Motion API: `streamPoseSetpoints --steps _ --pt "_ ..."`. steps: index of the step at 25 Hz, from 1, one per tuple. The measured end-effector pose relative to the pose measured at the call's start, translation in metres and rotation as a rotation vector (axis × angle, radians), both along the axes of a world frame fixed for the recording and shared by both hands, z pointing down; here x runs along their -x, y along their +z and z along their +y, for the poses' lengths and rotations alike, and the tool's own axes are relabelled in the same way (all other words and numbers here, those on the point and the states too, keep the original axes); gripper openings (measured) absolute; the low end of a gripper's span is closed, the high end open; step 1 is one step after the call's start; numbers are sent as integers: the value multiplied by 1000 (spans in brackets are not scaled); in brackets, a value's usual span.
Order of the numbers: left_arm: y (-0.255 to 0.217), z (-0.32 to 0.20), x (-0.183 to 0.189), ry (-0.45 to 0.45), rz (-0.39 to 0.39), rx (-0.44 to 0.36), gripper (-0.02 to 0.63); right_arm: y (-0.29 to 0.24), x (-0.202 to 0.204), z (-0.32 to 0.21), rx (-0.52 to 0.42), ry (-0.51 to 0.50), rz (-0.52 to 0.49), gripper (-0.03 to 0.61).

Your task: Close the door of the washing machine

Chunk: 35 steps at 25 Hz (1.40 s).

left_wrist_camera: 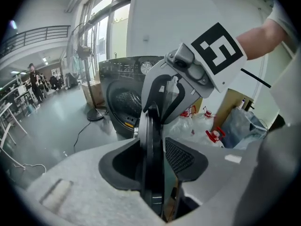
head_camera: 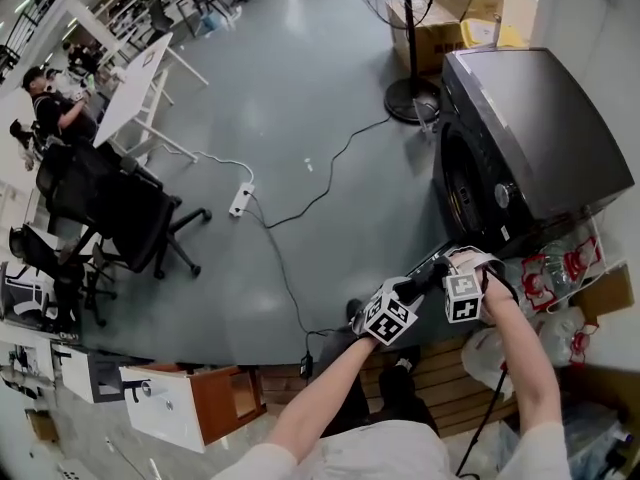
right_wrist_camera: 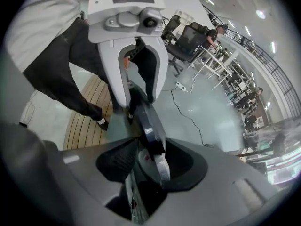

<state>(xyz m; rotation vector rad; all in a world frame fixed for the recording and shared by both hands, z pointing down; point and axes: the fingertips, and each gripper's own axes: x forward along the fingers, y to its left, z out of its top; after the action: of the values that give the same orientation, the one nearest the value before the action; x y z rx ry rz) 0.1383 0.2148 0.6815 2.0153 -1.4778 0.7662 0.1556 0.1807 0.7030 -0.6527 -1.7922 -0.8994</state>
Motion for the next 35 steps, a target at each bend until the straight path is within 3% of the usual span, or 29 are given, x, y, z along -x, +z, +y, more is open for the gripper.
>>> streamPoseSetpoints --steps 2,7,12,23,35 --pt "3 2 1 -12 0 -12 153 7 1 1 -9 17 1 185" --pt "3 -6 11 -37 45 -61 149 1 10 -4 25 98 -104 192" --pt "2 -7 21 -38 40 -82 149 -1 18 -5 29 134 -138 196" --pt "5 -10 35 -70 62 -75 152 3 30 -6 23 217 -161 196" --pt "5 -22 54 -72 82 -82 153 4 46 -17 80 356 -208 218"
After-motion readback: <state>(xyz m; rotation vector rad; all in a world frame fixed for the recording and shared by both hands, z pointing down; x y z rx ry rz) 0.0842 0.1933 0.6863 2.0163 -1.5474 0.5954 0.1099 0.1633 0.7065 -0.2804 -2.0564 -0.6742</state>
